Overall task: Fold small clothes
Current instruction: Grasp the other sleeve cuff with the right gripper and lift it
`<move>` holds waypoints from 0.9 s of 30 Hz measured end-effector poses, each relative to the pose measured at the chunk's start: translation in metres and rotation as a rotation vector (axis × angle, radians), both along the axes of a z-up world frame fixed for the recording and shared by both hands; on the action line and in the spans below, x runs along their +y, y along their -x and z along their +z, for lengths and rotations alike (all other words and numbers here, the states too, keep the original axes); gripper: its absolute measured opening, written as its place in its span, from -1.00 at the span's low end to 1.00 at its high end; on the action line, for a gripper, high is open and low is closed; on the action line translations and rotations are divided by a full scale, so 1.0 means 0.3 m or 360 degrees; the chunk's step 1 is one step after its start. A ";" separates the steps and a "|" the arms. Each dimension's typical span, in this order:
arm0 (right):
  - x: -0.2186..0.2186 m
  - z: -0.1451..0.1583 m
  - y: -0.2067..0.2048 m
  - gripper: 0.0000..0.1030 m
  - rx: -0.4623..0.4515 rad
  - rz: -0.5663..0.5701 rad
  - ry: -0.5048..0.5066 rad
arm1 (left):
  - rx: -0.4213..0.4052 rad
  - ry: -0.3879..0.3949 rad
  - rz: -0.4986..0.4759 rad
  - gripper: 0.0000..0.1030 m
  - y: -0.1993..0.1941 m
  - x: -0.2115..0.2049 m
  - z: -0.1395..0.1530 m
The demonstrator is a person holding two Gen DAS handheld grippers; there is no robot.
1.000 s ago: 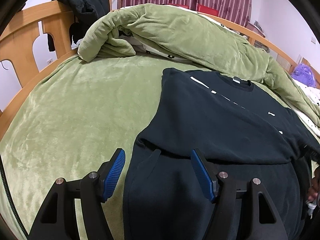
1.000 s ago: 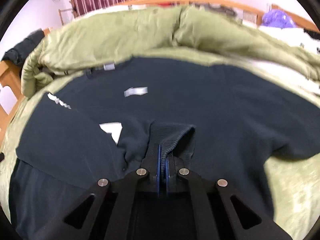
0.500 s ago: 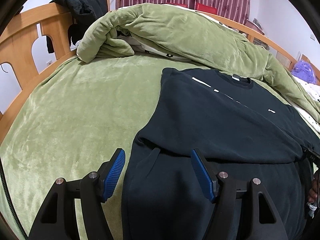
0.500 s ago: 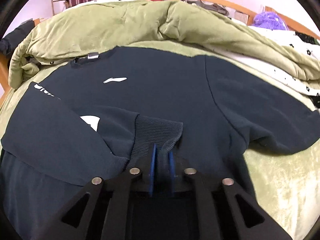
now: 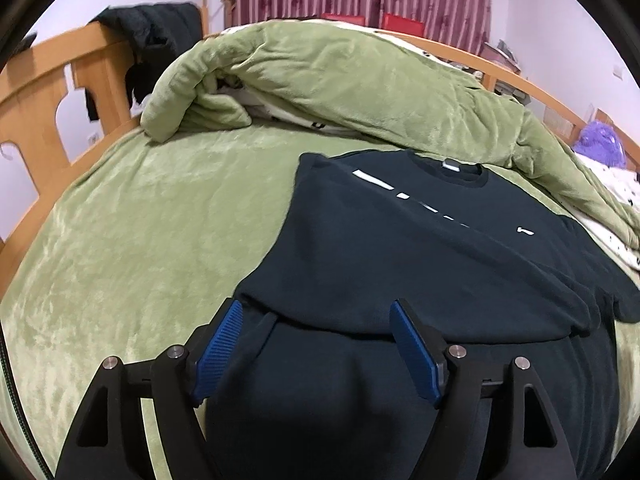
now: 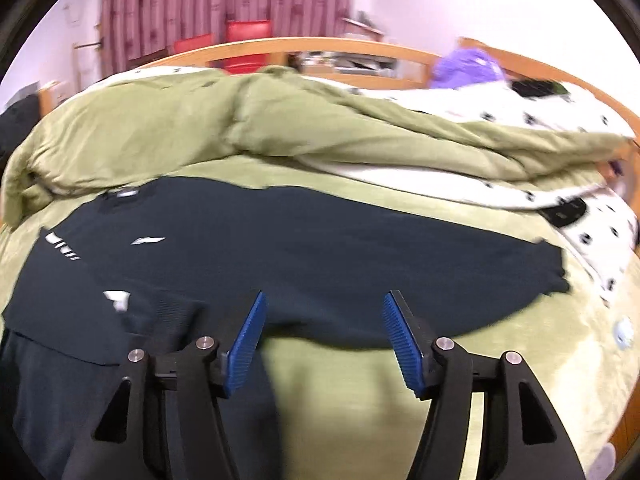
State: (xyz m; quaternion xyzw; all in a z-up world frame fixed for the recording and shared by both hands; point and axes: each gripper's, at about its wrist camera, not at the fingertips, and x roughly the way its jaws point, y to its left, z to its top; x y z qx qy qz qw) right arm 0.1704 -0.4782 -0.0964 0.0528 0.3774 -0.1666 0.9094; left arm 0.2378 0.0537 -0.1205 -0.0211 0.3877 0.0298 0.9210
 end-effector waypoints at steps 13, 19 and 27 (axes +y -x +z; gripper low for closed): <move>-0.562 -0.224 0.113 0.17 0.0100 -0.0337 -0.0163 | -0.0042 -0.0054 0.0017 0.46 -0.024 -0.028 -0.045; -0.684 -0.345 0.067 0.17 0.0105 -0.0393 -0.0301 | -0.0019 -0.0097 0.0102 0.46 -0.052 -0.005 -0.088; -0.794 -0.377 -0.022 0.02 0.0033 -0.0498 -0.0380 | 0.0036 -0.0166 0.0086 0.46 -0.072 -0.028 -0.128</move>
